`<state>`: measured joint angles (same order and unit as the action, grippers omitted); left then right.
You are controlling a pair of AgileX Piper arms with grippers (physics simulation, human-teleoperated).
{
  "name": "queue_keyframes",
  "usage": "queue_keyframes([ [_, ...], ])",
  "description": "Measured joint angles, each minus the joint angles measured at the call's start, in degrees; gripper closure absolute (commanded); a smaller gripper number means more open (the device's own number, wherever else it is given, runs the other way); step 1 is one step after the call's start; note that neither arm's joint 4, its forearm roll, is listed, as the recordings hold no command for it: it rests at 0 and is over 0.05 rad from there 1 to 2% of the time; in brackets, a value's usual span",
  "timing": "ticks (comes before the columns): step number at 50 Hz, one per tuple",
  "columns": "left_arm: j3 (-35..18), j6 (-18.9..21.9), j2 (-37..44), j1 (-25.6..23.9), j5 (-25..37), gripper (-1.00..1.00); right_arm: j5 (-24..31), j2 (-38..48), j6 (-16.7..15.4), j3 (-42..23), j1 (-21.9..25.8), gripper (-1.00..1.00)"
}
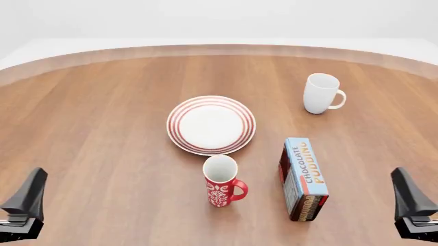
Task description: Pick up the red mug and put it on the plate
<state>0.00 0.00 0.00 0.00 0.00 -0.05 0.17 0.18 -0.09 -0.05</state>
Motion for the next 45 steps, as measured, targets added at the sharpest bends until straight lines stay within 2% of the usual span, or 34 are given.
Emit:
queue_keyframes([
  [18, 0.00, 0.00, 0.00, 0.00, 0.00, -1.00, 1.46, -0.08, 0.49, -0.94, 0.18, -1.00],
  [31, 0.00, 0.00, 0.00, 0.00, 0.00, -1.00, 4.72, 0.72, 1.57, -5.83, 2.23, -1.00],
  [39, 0.00, 0.00, 0.00, 0.00, 0.00, -1.00, 6.46, 4.35, 0.42, -10.45, 4.98, -1.00],
  [45, 0.00, 0.00, 0.00, 0.00, 0.00, -1.00, 7.80, 7.70, -1.74, -14.49, 7.96, -1.00],
])
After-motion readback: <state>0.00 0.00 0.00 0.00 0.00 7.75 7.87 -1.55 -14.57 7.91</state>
